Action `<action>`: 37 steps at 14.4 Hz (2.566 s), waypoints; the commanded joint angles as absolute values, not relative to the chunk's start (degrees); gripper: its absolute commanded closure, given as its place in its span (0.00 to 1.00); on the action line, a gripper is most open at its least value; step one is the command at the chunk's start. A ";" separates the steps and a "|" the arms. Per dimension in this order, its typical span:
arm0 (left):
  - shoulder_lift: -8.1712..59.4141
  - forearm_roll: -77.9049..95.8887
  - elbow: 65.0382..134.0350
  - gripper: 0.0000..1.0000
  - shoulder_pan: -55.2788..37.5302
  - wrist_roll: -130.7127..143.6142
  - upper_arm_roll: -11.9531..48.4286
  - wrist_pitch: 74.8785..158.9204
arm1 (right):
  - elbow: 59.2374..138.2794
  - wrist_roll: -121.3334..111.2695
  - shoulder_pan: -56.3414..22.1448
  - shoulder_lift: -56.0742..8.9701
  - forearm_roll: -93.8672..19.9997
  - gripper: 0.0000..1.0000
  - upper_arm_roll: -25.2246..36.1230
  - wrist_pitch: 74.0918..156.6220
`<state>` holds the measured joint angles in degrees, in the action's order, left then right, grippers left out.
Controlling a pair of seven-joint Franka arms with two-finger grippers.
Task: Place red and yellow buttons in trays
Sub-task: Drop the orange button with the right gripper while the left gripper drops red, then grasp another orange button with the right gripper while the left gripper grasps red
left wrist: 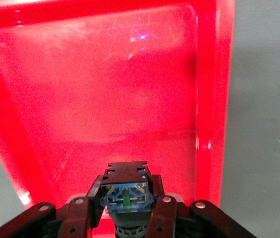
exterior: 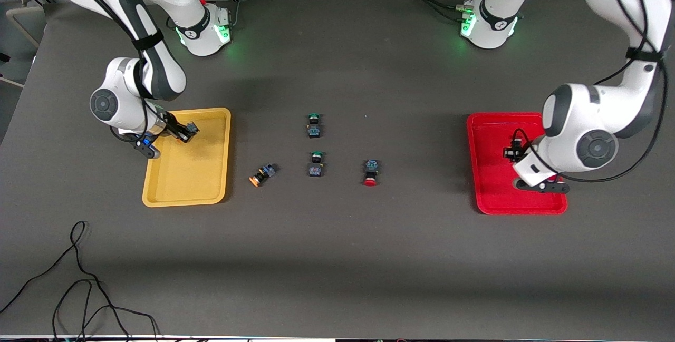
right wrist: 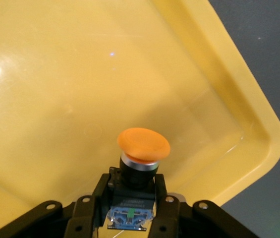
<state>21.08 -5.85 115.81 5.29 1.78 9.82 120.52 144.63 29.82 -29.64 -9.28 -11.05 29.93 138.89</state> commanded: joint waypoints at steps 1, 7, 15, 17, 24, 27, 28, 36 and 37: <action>24.77 -7.03 116.10 0.83 4.83 2.28 9.50 126.37 | 144.23 23.05 -29.53 -11.94 -17.46 0.84 30.15 140.71; 25.23 -7.21 114.18 0.00 4.92 1.76 9.23 125.35 | 143.18 21.62 -29.79 -9.50 -19.95 0.00 29.97 137.74; 20.48 -5.80 100.82 0.00 0.46 5.43 9.93 104.77 | 120.71 37.05 -30.41 -13.87 -19.78 0.00 22.87 123.59; 20.65 -5.63 100.55 0.00 -4.63 7.99 10.02 105.55 | 115.51 43.48 -30.50 -18.69 -20.04 0.00 18.31 123.48; 27.41 -1.67 93.70 0.00 -20.72 21.85 10.02 113.53 | 111.27 53.88 -30.50 -30.84 -21.36 0.00 8.97 136.74; 30.40 -2.37 93.69 0.00 -26.79 30.04 9.93 120.30 | 111.44 53.96 -30.67 -32.95 -21.44 0.16 8.62 140.26; 31.45 -2.37 93.69 0.00 -28.55 31.45 9.93 122.50 | 111.62 53.96 -30.67 -33.22 -21.45 0.38 8.18 140.71; 40.95 -6.23 94.04 0.00 -31.90 36.73 9.49 135.52 | 111.45 52.82 -27.78 -24.98 -21.36 1.00 8.79 129.05; 41.48 -6.59 94.04 0.00 -31.90 37.17 9.49 136.40 | 111.27 52.04 -27.25 -23.13 -21.27 1.00 9.22 126.07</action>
<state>40.10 -4.67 95.44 -30.51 34.63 10.58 135.35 110.75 53.30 -28.76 -28.54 -20.24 8.81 131.93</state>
